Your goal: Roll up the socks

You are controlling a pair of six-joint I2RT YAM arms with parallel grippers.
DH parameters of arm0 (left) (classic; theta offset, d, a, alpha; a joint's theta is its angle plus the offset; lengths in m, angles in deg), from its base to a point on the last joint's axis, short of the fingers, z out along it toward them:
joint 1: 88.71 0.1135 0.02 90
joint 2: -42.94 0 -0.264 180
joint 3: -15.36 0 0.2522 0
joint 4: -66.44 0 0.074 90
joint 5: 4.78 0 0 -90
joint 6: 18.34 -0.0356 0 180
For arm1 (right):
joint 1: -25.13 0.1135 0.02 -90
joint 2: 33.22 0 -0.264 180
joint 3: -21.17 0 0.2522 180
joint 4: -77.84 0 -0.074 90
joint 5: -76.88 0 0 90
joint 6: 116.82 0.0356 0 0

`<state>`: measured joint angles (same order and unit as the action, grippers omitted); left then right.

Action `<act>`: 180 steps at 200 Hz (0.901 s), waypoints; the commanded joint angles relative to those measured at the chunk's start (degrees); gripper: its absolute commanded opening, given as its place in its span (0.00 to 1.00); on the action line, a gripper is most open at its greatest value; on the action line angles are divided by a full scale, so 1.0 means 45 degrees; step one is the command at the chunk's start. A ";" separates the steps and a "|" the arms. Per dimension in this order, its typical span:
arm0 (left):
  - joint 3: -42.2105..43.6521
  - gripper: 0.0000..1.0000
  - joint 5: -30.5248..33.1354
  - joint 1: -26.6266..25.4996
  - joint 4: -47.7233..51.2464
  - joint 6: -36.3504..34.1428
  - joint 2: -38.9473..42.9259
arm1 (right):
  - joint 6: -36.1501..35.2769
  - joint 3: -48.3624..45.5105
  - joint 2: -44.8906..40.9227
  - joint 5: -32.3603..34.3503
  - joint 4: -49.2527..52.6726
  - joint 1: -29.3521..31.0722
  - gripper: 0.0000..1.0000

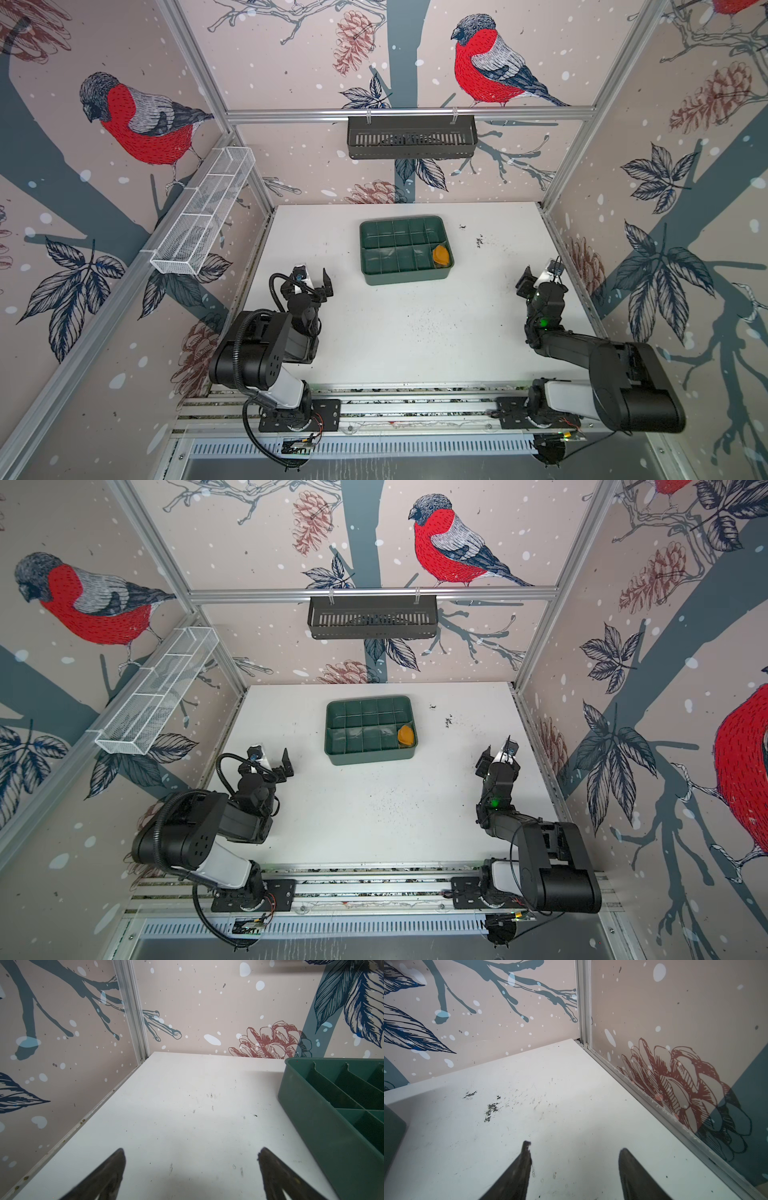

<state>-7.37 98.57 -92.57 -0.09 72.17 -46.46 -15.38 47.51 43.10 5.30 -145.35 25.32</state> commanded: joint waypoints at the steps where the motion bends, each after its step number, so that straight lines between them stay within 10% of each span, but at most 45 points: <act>1: 0.0017 0.98 -0.0168 0.0017 -0.0749 -0.0231 -0.0002 | -0.0899 -0.0061 0.0742 0.0247 -0.1856 0.0431 0.68; 51: -0.0242 0.98 -0.0162 0.0017 -0.0272 -0.0230 0.0017 | -0.1085 0.0131 0.2139 -0.0005 -0.2666 0.0585 0.71; 67: -0.0596 0.98 -0.0205 0.0017 0.0370 -0.0246 -0.0015 | -0.1141 0.0076 0.2209 0.0039 -0.2916 0.0603 1.00; 180: -0.0897 0.98 -0.0203 0.0017 0.0939 -0.0251 0.0007 | -0.1137 0.0057 0.2145 0.0029 -0.2892 0.0603 1.00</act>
<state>-11.15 97.47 -92.57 5.07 71.62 -46.51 -20.58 47.66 53.00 5.47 -156.17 28.07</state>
